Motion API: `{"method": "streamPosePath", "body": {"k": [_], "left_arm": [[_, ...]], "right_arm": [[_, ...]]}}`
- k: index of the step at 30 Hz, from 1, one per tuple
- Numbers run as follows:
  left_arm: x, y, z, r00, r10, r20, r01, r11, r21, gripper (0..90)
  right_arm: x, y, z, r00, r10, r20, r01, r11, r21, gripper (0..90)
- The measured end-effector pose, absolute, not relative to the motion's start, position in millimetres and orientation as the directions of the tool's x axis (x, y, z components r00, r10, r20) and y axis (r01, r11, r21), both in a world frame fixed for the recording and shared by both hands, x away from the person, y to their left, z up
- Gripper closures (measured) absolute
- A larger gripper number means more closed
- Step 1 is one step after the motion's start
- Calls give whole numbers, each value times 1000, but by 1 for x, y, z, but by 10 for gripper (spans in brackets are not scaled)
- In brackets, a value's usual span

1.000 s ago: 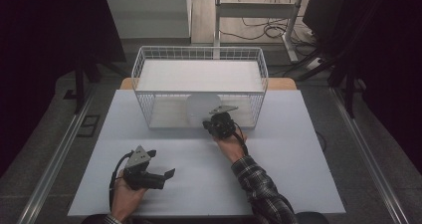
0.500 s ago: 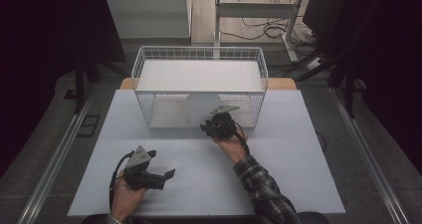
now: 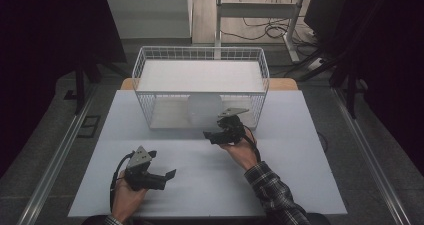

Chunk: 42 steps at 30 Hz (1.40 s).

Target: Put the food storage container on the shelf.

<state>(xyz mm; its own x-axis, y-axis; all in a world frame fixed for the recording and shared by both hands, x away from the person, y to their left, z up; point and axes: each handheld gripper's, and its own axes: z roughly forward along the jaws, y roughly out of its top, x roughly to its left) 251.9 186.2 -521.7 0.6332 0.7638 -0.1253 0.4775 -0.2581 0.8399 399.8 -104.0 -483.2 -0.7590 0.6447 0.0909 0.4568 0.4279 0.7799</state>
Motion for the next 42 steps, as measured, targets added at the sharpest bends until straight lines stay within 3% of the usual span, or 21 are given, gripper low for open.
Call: {"method": "streamPosePath", "body": {"k": [12, 42], "left_arm": [[252, 186, -522, 630, 767, -124, 484, -262, 835, 10], [249, 188, -521, 628, 768, -125, 494, -268, 827, 21]], "right_arm": [[384, -116, -478, -775, 628, 70, 431, 444, 786, 51], [340, -149, -475, -781, 622, 59, 416, 447, 792, 0]]}}
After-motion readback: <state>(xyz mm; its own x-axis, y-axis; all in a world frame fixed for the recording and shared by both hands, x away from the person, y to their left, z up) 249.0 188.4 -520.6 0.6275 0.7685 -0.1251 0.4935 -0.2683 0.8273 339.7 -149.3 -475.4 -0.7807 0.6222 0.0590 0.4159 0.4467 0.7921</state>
